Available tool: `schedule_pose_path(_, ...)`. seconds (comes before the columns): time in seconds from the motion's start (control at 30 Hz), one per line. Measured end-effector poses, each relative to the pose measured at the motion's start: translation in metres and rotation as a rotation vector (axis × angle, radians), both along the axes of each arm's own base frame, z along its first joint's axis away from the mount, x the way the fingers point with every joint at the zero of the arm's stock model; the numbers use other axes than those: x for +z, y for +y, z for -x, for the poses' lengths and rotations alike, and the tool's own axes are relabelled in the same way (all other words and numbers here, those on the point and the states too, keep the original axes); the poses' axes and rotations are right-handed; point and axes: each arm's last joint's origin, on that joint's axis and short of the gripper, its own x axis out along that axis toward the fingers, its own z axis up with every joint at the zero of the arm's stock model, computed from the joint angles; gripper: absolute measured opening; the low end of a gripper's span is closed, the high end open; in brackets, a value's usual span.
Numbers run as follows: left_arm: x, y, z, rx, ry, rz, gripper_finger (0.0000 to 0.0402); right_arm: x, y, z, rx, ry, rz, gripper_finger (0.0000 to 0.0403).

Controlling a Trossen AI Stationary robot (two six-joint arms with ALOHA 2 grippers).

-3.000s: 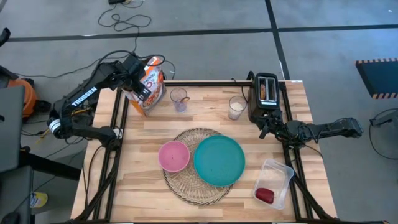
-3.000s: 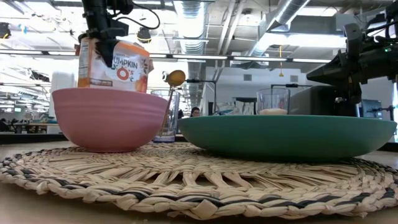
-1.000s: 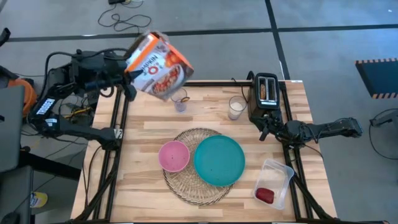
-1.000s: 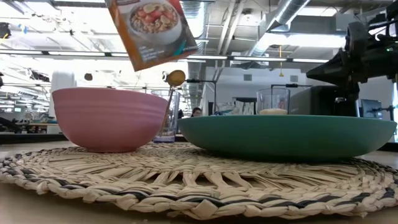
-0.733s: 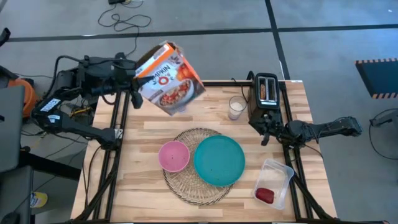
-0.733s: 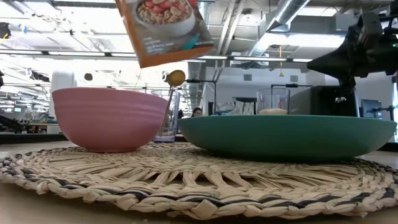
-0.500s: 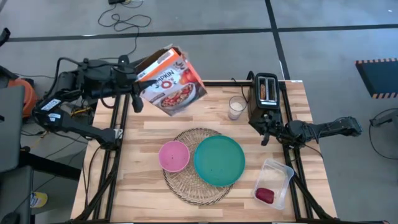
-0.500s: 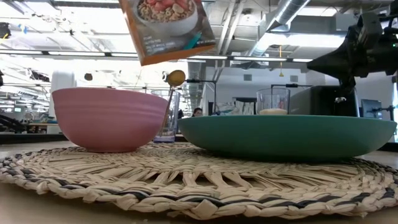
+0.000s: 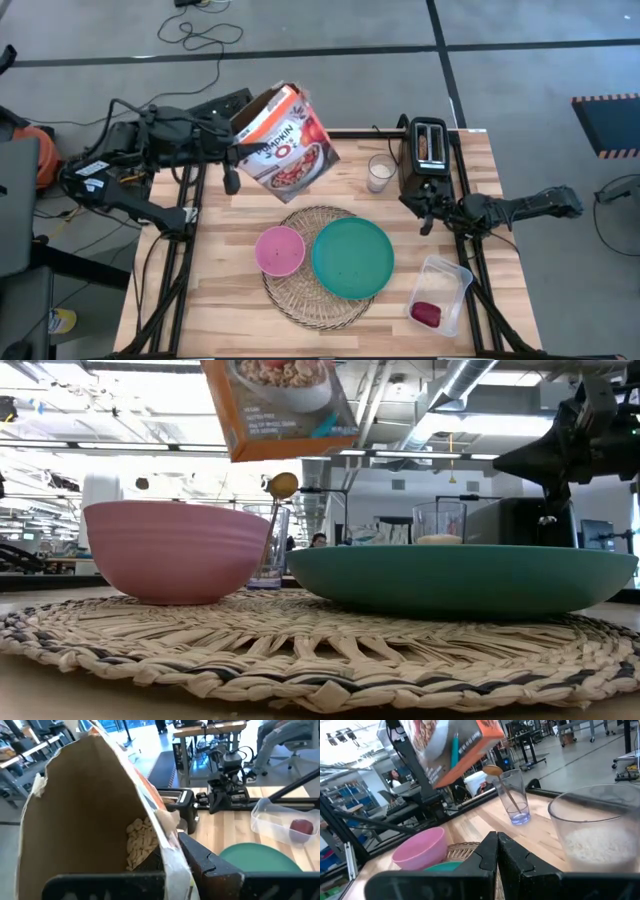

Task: Arrange a breakfast setting
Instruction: Pour the cereal into the pink bowl from the cereal box

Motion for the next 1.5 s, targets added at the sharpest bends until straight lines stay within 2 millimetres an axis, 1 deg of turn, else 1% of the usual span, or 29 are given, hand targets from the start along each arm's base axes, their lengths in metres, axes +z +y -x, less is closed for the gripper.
schedule_pose_path(0.17, -0.004, -0.005, -0.011, -0.045, 0.022, 0.004, 0.0, -0.002, 0.001, -0.002, 0.014, 0.021, -0.006, 0.0035)
schedule_pose_path(0.33, -0.004, -0.013, -0.021, -0.093, 0.009, -0.022, 0.0, -0.001, 0.002, -0.005, 0.043, 0.017, -0.005, 0.0037)
schedule_pose_path(0.4, -0.005, -0.017, -0.024, -0.112, 0.006, -0.03, 0.0, -0.001, 0.002, -0.006, 0.054, 0.018, -0.004, 0.0043)
schedule_pose_path(0.47, -0.005, -0.02, -0.027, -0.127, 0.001, -0.039, 0.0, -0.002, 0.003, -0.008, 0.055, 0.024, -0.003, 0.0059)
schedule_pose_path(0.53, -0.005, -0.022, -0.028, -0.139, -0.001, -0.045, 0.0, -0.002, 0.003, -0.01, 0.055, 0.022, -0.011, 0.0083)
schedule_pose_path(0.6, -0.004, -0.024, -0.031, -0.146, -0.015, -0.05, 0.0, -0.002, 0.003, -0.012, 0.055, 0.015, -0.018, 0.0116)
schedule_pose_path(0.83, 0.001, -0.03, -0.033, -0.169, -0.064, -0.07, 0.0, 0.0, 0.005, -0.021, 0.057, -0.015, -0.032, 0.0265)
schedule_pose_path(0.9, 0.002, -0.03, -0.033, -0.174, -0.072, -0.073, 0.0, 0.0, 0.005, -0.024, 0.057, -0.023, -0.039, 0.0295)
schedule_pose_path(1.0, 0.002, -0.031, -0.034, -0.179, -0.079, -0.077, 0.0, 0.001, 0.006, -0.029, 0.061, -0.041, -0.014, 0.0323)
schedule_pose_path(1.13, 0.002, -0.031, -0.034, -0.181, -0.079, -0.078, 0.0, 0.004, 0.007, -0.033, 0.069, -0.072, 0.033, 0.0335)
schedule_pose_path(1.23, 0.002, -0.031, -0.035, -0.181, -0.079, -0.077, 0.0, 0.002, 0.005, -0.034, -0.006, -0.045, 0.07, 0.0336)
schedule_pose_path(1.3, 0.002, -0.031, -0.035, -0.181, -0.078, -0.077, 0.0, 0.002, 0.004, -0.034, -0.032, -0.038, 0.067, 0.0335)
schedule_pose_path(1.5, 0.002, -0.031, -0.035, -0.183, -0.08, -0.077, 0.0, 0.001, 0.004, -0.034, -0.033, -0.044, 0.029, 0.0332)
